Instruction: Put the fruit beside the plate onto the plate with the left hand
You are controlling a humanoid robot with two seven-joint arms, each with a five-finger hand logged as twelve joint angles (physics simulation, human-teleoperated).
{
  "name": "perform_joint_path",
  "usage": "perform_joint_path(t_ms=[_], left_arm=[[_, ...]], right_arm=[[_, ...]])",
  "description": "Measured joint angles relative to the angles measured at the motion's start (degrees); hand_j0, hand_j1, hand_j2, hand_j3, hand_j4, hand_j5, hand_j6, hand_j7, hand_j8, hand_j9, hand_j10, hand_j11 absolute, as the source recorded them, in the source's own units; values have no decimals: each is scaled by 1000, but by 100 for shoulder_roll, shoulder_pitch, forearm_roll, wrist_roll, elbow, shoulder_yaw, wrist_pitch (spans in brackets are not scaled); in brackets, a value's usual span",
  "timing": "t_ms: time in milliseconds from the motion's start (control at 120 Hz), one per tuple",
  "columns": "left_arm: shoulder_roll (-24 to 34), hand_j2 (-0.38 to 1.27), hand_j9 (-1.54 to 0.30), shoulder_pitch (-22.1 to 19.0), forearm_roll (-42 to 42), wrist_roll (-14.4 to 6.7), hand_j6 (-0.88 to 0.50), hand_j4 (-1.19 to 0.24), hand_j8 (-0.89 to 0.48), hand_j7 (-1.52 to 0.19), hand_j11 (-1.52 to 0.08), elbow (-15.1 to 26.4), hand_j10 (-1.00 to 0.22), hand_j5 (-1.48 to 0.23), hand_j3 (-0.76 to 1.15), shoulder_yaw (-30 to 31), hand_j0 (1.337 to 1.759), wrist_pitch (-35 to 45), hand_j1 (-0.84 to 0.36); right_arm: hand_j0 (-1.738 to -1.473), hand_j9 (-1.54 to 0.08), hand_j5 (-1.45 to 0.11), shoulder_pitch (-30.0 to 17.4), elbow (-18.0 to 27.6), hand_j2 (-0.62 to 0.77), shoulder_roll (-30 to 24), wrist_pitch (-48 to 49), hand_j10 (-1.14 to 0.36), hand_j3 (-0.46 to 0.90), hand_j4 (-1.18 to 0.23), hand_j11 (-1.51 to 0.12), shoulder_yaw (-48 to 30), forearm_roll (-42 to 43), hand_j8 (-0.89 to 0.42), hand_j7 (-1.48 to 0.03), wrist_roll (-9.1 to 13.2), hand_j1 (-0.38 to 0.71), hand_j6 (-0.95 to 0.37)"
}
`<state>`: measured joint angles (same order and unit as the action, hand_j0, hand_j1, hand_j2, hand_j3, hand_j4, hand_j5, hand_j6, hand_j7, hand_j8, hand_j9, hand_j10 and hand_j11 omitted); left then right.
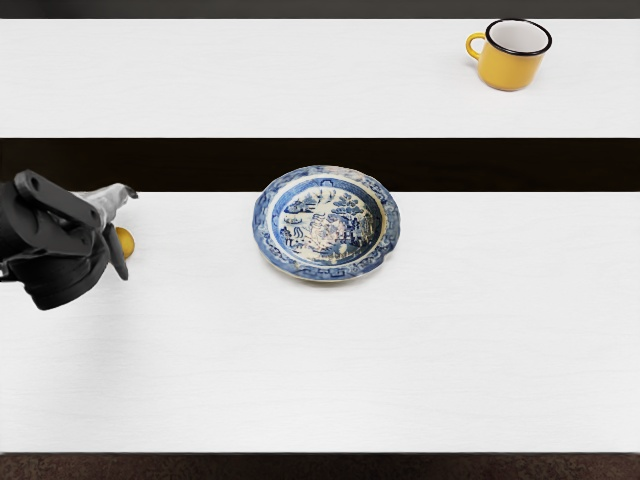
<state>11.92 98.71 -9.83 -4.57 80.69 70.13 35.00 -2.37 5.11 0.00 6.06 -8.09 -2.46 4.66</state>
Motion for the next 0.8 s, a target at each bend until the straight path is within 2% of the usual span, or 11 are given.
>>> perform_joint_path(t_ms=[800], left_arm=[[-14, 65, -420, -79, -103, 0, -323, -323, -323, -420, -420, -1, -323, -420, 0, 3, 1658, 0, -38]], right_arm=[[-1658, 0, 0, 1, 1, 0, 0, 0, 0, 0, 0, 0, 0, 0, 0, 0, 0, -349, -1]])
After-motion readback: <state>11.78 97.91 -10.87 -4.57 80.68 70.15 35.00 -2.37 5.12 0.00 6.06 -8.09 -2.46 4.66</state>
